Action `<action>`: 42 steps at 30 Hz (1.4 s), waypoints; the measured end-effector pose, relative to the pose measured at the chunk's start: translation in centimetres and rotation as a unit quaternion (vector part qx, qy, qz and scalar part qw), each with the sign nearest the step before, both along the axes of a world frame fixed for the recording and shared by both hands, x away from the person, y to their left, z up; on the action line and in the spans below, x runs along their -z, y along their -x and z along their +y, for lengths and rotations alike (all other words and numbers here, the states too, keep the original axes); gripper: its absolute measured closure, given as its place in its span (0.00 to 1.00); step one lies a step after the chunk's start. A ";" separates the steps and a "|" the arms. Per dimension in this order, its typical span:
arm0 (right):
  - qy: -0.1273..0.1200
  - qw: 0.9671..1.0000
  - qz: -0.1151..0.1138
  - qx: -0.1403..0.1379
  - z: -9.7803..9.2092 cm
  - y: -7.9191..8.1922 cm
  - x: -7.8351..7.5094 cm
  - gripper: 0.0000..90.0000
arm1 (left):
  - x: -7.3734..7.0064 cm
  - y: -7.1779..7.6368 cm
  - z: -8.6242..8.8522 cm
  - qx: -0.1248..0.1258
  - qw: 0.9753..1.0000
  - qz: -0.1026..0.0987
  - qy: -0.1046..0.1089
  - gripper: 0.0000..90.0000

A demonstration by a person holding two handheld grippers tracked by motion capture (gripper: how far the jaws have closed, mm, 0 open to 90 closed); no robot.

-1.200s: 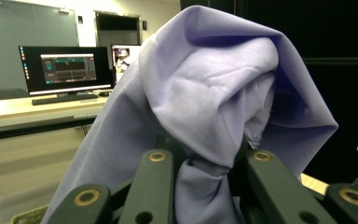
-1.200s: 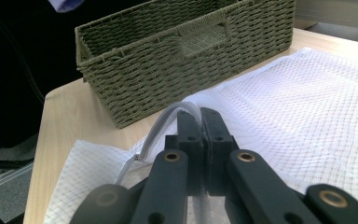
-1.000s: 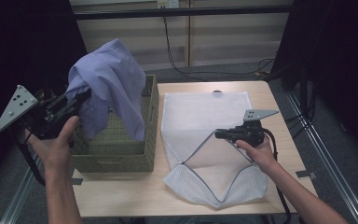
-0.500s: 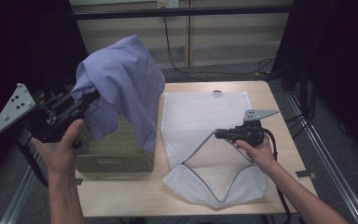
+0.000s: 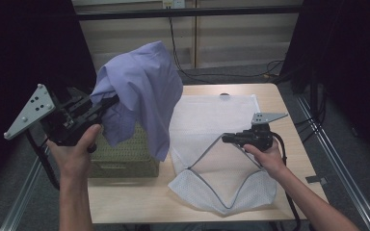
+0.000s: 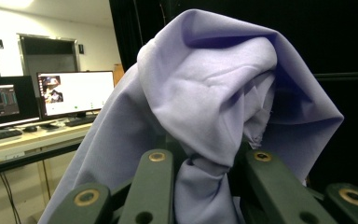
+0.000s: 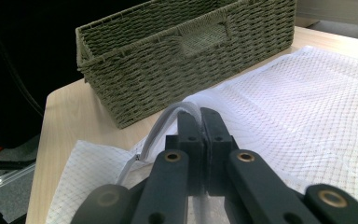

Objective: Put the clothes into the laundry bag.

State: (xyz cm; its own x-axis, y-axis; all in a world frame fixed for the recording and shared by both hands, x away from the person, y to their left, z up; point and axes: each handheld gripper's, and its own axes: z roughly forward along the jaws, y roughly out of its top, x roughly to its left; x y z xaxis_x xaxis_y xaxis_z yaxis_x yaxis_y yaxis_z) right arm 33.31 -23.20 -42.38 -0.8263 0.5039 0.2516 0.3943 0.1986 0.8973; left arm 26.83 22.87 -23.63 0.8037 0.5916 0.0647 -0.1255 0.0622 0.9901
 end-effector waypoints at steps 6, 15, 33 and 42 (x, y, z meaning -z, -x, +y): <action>-0.002 1.000 0.001 -0.004 0.0 0.0 0.0 0.98 | 0.0 0.1 -1.5 0.021 1.000 0.001 -0.011 0.88; -0.005 1.000 0.004 -0.004 0.0 -0.2 0.1 0.98 | -0.2 0.4 -3.2 0.049 0.999 0.000 -0.012 0.88; -0.013 1.000 0.001 -0.002 -0.1 -0.3 -0.3 0.98 | 0.3 1.7 -6.4 0.115 0.993 0.012 -0.031 0.88; -0.016 1.000 0.004 -0.002 -0.1 -0.4 -0.3 0.98 | 2.0 1.7 -7.5 0.123 0.990 0.032 -0.053 0.88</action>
